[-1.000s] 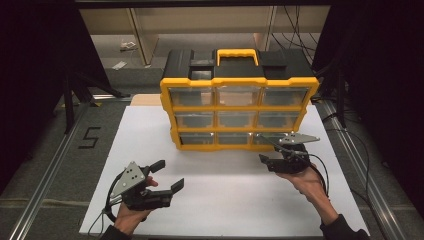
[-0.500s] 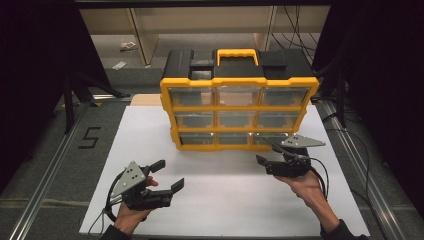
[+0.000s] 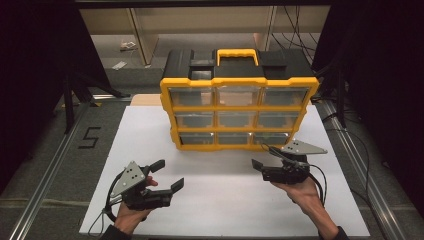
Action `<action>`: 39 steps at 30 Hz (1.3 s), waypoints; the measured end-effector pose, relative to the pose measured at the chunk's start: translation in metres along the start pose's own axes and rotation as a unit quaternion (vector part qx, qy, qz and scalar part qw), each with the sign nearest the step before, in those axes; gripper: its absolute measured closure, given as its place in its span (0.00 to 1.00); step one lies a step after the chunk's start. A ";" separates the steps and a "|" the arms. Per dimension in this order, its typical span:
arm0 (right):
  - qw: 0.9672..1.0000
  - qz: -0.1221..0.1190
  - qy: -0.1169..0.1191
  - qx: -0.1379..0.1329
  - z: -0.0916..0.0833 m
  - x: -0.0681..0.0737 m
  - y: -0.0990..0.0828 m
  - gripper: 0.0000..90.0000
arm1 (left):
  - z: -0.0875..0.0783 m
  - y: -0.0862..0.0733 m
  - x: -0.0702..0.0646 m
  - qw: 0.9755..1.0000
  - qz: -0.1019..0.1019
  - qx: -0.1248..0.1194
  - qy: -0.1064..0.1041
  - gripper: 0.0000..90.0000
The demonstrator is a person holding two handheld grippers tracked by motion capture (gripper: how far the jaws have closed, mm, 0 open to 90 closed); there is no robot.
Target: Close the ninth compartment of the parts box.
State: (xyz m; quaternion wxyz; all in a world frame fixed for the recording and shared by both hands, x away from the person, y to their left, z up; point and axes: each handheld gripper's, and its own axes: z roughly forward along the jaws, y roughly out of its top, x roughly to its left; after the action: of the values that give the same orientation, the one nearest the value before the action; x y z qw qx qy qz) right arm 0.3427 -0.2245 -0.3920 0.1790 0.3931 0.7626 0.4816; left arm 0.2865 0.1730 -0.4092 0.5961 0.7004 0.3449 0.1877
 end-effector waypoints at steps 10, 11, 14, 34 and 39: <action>1.000 0.008 0.010 -0.023 -0.005 0.008 0.000 0.26 | 0.000 0.000 0.000 1.000 0.000 0.000 -0.001 0.16; 1.000 0.008 0.010 -0.025 -0.006 0.008 -0.001 0.26 | 0.000 0.000 0.000 1.000 0.000 0.000 -0.001 0.16; 0.999 0.008 0.011 -0.029 -0.007 0.010 -0.002 0.26 | 0.000 0.000 0.000 1.000 0.000 0.000 -0.001 0.16; 0.998 0.006 0.011 -0.062 -0.020 0.018 -0.008 0.26 | -0.001 0.000 0.000 1.000 0.002 0.000 -0.002 0.16; 0.997 0.008 0.008 -0.073 -0.025 0.018 -0.012 0.26 | -0.001 0.000 -0.001 1.000 0.003 0.000 -0.002 0.16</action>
State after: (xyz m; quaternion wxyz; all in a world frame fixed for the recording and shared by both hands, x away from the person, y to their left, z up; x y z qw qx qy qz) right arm 0.3095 -0.2281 -0.3888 0.1974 0.3815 0.7235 0.5405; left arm 0.2852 0.1728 -0.4088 0.5966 0.7013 0.3419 0.1881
